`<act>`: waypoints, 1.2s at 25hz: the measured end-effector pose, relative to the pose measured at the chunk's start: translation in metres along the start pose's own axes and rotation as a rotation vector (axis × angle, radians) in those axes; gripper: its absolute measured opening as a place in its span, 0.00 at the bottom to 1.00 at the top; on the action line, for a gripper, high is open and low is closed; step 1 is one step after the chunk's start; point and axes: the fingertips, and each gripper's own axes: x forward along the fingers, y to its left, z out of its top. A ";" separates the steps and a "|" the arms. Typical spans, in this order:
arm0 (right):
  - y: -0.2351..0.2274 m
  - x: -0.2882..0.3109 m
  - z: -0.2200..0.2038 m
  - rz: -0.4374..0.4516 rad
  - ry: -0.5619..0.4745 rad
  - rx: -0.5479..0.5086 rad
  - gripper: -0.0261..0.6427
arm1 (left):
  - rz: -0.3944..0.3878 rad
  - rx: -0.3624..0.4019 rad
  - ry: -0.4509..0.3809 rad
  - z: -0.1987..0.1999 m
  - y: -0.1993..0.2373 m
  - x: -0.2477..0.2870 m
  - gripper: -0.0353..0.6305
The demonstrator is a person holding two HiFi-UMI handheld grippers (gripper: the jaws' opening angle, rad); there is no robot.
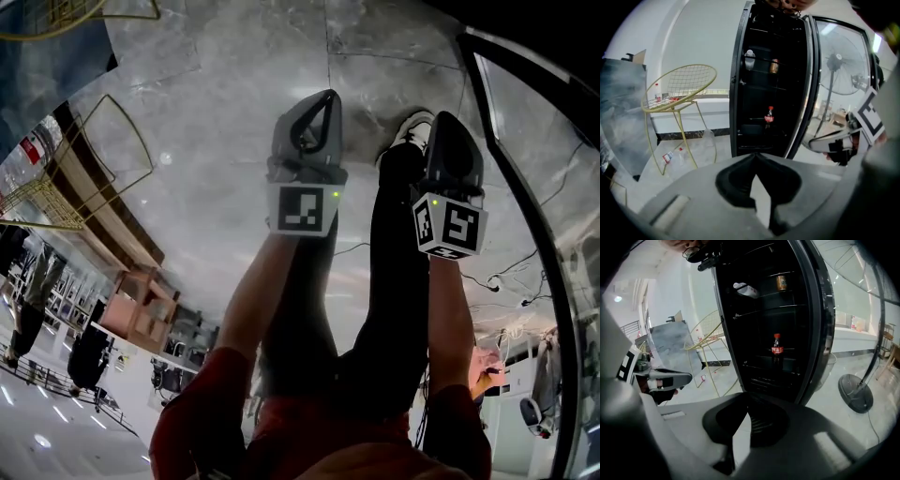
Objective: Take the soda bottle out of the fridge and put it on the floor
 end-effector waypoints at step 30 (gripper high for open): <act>-0.069 0.062 0.075 -0.054 -0.159 0.040 0.22 | -0.028 0.015 0.102 0.007 -0.014 0.040 0.05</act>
